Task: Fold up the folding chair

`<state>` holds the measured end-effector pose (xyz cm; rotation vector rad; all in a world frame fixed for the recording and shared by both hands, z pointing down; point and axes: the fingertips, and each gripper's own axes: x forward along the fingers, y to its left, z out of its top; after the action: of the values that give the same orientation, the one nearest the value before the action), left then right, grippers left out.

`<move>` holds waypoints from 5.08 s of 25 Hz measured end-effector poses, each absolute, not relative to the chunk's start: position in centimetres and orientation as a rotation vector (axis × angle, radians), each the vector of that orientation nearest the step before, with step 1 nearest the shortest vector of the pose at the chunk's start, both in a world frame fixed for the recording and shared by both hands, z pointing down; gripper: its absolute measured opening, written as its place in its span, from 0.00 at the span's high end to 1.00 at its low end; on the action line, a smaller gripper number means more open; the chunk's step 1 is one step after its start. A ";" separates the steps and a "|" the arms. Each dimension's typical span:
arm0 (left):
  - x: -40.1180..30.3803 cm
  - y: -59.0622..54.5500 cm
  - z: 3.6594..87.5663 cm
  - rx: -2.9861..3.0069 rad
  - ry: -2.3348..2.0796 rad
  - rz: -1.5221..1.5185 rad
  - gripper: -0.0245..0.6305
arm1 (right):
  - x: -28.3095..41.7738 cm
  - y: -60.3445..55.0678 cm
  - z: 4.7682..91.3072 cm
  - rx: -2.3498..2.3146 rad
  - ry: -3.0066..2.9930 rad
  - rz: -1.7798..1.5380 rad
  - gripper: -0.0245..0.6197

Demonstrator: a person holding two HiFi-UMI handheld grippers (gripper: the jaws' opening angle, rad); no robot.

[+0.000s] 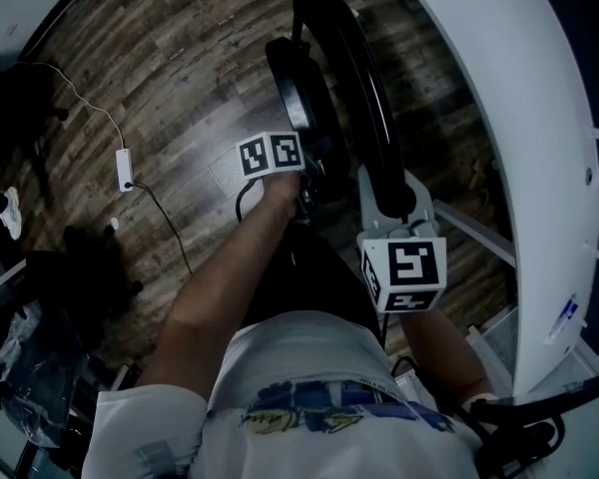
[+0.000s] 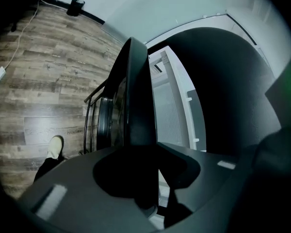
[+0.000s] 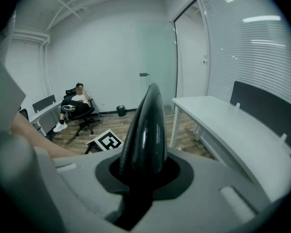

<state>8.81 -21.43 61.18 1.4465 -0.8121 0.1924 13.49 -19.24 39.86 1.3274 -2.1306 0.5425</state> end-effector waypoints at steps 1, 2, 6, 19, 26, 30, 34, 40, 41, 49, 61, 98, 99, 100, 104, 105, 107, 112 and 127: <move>8.9 -21.6 61.2 1.441 -0.823 0.202 0.77 | 13.2 -19.2 39.9 1.326 -2.130 0.539 0.86; 9.1 -21.7 61.2 1.436 -0.832 0.212 0.77 | 12.9 -19.1 39.9 1.324 -2.130 0.535 0.86; 10.4 -22.5 61.2 1.419 -0.843 0.260 0.77 | 12.8 -19.5 40.0 1.336 -2.117 0.541 0.86; 11.6 -26.2 59.9 1.409 -0.832 0.426 0.77 | 12.4 -23.9 38.5 1.445 -2.046 0.651 0.87; 12.3 -28.8 58.5 1.396 -0.862 0.433 0.77 | 13.7 -26.9 37.0 1.445 -2.063 0.674 0.87; 13.1 -30.8 57.5 1.384 -0.912 0.398 0.77 | 14.9 -28.6 36.1 1.385 -2.127 0.652 0.87; 14.3 -33.1 57.6 1.354 -0.981 0.352 0.77 | 16.6 -30.6 36.2 1.306 -2.194 0.626 0.87; 16.7 -37.3 57.2 1.292 -1.092 0.256 0.77 | 20.0 -34.7 36.0 1.160 -2.301 0.574 0.87; 17.3 -37.9 57.0 1.280 -1.101 0.238 0.77 | 20.6 -35.3 36.0 1.142 -2.314 0.568 0.87; 21.0 -41.7 59.5 1.253 -1.175 0.198 0.77 | 25.3 -39.1 38.2 1.043 -2.382 0.559 0.86; 25.4 -43.8 62.1 1.228 -1.193 0.243 0.77 | 31.1 -42.5 41.2 1.031 -2.388 0.645 0.86; 19.1 -40.0 49.7 1.745 -1.094 0.220 0.64 | 37.3 -44.9 41.5 1.124 -2.320 0.666 0.77; 18.7 -39.7 49.0 1.775 -1.095 0.229 0.64 | 37.7 -44.5 41.3 1.142 -2.304 0.664 0.75; 18.3 -39.4 48.1 1.807 -1.099 0.238 0.64 | 38.1 -44.1 41.1 1.161 -2.288 0.664 0.74; 16.1 -38.2 45.1 1.918 -1.102 0.254 0.64 | 40.2 -42.5 40.1 1.283 -2.212 0.645 0.74; 15.6 -37.8 44.4 1.942 -1.093 0.253 0.64 | 40.8 -42.1 39.7 1.320 -2.188 0.638 0.73; 14.8 -36.9 42.8 2.001 -1.066 0.246 0.64 | 41.9 -40.8 38.5 1.399 -2.140 0.615 0.73; 11.5 -32.9 38.2 2.174 -1.022 0.265 0.65 | 39.8 -34.8 35.4 1.472 -2.097 0.542 0.74; 2.5 -18.6 32.9 2.453 -0.879 0.381 0.96 | 24.9 -13.4 30.9 1.492 -2.117 0.479 0.96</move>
<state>2.49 -18.60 32.86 2.4526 -0.8785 0.3814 24.92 -13.42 30.94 1.4925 -2.1173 0.4795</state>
